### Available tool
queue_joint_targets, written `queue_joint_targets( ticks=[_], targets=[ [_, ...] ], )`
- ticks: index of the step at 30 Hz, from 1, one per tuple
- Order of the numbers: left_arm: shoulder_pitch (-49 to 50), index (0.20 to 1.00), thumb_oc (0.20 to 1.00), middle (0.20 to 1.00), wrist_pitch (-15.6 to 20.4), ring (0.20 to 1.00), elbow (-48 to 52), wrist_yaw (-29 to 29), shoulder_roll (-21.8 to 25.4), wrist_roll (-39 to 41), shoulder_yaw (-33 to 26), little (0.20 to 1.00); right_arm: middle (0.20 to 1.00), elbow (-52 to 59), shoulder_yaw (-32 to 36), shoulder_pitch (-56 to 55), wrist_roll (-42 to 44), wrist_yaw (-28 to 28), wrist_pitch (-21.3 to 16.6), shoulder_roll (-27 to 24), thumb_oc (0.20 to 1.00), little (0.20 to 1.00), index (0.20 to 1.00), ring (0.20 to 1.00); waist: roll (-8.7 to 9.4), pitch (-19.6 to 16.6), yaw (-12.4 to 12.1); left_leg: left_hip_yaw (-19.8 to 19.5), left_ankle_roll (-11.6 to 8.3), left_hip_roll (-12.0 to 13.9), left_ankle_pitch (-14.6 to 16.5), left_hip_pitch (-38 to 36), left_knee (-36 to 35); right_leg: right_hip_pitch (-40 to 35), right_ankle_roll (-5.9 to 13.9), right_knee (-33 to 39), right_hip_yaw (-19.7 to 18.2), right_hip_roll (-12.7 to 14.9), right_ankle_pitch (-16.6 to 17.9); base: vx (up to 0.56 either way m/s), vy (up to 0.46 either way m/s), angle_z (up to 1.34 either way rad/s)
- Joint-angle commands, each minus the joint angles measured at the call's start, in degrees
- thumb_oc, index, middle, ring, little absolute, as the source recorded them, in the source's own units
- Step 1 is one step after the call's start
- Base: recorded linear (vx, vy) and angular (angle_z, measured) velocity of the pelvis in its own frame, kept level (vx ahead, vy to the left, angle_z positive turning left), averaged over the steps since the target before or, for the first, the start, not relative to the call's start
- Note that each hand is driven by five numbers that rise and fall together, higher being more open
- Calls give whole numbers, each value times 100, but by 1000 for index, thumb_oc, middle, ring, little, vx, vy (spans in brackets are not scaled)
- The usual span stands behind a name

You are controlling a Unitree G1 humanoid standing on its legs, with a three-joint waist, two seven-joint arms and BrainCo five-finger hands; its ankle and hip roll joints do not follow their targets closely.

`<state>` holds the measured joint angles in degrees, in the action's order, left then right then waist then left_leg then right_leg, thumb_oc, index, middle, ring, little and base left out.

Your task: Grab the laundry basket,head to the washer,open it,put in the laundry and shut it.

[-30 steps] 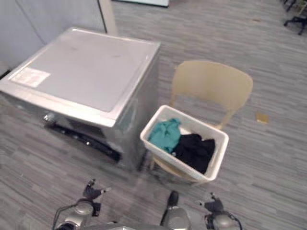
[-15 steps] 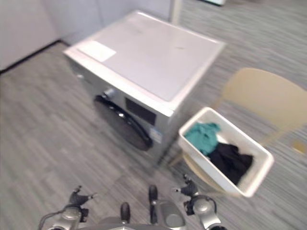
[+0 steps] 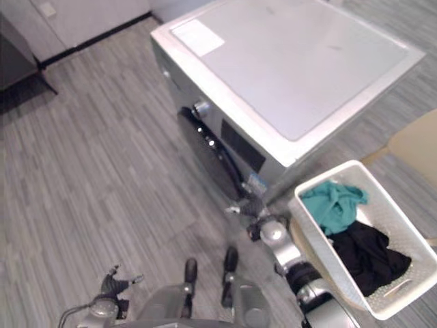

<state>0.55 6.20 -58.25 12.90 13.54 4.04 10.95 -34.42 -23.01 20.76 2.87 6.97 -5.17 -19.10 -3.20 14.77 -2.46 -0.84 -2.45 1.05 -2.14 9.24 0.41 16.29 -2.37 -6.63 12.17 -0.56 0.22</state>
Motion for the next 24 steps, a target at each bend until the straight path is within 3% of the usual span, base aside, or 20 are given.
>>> queue_joint_targets(
  ticks=[1,14,24],
  targets=[
    [-88,1000,1000,1000,124,1000,75,188,281,82,45,1000,1000,269,-135,160,63,354,-292,191,1000,1000,1000,1000,369,-56,-96,64,106,-379,501,-147,253,-480,807,812,-288,410,185,-56,31,7],
    [-407,1000,1000,1000,229,1000,430,345,234,318,399,1000,1000,269,419,940,-25,1492,-370,235,1000,1000,1000,1000,275,296,-288,-52,91,-444,233,457,143,32,877,855,-154,580,389,-46,36,8],
    [-365,1000,1000,1000,89,1000,315,516,110,-60,338,1000,1000,1610,487,-326,-925,1630,-441,148,1000,1000,1000,1000,444,284,24,78,247,-521,448,245,218,-79,973,734,-378,637,417,18,61,6]
  ],
)
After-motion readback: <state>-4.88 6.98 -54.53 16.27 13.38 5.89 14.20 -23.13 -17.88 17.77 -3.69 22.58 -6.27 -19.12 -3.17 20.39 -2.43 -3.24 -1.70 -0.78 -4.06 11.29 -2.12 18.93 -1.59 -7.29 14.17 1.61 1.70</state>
